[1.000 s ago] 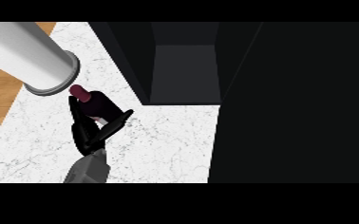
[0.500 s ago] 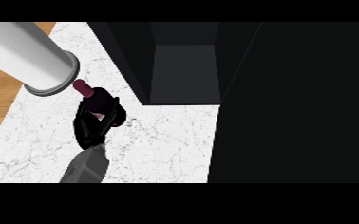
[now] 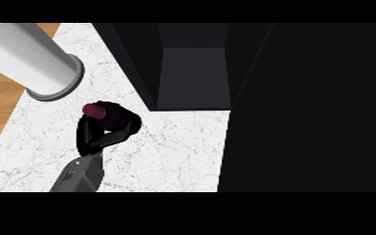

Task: Pick up the wine, place it into the cabinet and close the cabinet

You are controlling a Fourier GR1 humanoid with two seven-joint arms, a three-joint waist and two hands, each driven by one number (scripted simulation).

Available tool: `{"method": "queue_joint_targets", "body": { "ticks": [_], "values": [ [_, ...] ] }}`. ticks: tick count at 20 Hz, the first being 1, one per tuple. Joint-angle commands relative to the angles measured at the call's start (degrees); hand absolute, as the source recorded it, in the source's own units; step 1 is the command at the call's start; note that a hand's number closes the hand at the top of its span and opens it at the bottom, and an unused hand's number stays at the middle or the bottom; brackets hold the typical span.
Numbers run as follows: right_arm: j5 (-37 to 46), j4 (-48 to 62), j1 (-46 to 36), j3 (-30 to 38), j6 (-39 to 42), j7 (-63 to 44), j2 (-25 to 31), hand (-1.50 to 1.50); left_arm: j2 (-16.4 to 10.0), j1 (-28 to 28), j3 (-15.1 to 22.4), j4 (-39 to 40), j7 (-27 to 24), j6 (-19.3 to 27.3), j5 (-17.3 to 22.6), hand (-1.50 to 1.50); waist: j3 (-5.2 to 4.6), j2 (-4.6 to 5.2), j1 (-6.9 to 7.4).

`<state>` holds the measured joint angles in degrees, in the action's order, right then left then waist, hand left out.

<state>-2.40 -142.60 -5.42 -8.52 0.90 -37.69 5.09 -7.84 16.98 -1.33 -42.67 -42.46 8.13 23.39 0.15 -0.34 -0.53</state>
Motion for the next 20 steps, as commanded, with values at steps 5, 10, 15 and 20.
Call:
{"method": "queue_joint_targets", "body": {
  "ticks": [5,10,15,20],
  "values": [
    [-5.3,-2.8,0.9,4.7,1.6,0.2,1.5,-1.50,-9.5,-8.1,5.8,-8.8,1.5,-19.6,-1.9,1.50,-0.10,0.19,0.71],
    [-6.6,-8.1,4.0,4.8,2.8,-1.8,2.0,-1.50,-10.0,-11.5,4.6,-16.4,-0.3,-15.5,-3.7,1.50,-0.11,0.14,0.54],
    [-2.7,-5.8,0.7,1.6,0.5,-3.0,0.4,-1.50,-9.5,-15.4,4.6,-27.0,1.4,-17.6,-1.2,1.50,-0.12,0.10,0.88],
    [-1.1,-2.7,1.6,-0.1,0.6,-0.3,-0.9,-1.50,-9.2,-16.9,6.1,-43.5,16.2,-13.9,1.9,1.50,-0.10,0.13,0.90]
  ]
}}
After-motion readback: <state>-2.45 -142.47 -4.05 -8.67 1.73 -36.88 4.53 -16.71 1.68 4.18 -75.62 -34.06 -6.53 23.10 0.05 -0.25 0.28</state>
